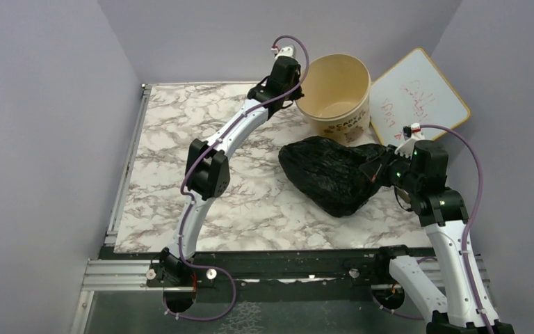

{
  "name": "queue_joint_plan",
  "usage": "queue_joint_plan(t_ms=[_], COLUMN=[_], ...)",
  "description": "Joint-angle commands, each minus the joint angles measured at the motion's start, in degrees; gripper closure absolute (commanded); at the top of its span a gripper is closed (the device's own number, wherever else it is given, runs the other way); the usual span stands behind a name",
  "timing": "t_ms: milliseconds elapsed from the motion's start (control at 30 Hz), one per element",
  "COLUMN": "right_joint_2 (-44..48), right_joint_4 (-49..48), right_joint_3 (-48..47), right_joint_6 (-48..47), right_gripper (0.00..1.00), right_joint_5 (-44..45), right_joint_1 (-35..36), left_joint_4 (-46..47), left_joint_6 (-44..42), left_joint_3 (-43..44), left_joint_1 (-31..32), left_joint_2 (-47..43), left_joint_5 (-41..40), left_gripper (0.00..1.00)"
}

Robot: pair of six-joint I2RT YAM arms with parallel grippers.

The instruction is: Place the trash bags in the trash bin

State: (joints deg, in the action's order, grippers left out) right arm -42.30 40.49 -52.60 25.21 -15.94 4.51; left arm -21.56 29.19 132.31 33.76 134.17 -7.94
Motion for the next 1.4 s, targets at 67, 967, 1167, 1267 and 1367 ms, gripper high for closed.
queue_joint_plan(t_ms=[67,967,1167,1267,1367], right_joint_2=[0.39,1.09,1.97,1.42,1.33], right_joint_4=[1.35,1.58,-0.65,-0.73,-0.88], right_joint_3=[-1.27,-9.74,-10.22,-11.19,-11.69], right_joint_6=[-0.15,-8.69,-10.75,-11.8,-10.99], right_gripper=[0.99,1.0,0.99,1.0,0.99], right_joint_5=[0.99,9.03,13.97,15.58,15.06], right_joint_1=[-0.03,-0.03,0.03,0.0,-0.02], left_joint_4=[-3.21,-19.02,-23.76,-24.56,-24.66], left_joint_6=[-4.66,-16.98,-18.95,-18.76,-17.84], left_joint_3=[-1.37,-24.83,-29.86,-33.08,-37.02], left_joint_1=[0.08,-4.4,-5.54,-6.09,-6.23], left_joint_2=[-4.53,-34.74,-40.96,-43.45,-45.66], left_joint_5=[-2.75,-3.27,-4.76,-2.24,-0.55], left_gripper=[1.0,1.0,1.0,1.0,1.0])
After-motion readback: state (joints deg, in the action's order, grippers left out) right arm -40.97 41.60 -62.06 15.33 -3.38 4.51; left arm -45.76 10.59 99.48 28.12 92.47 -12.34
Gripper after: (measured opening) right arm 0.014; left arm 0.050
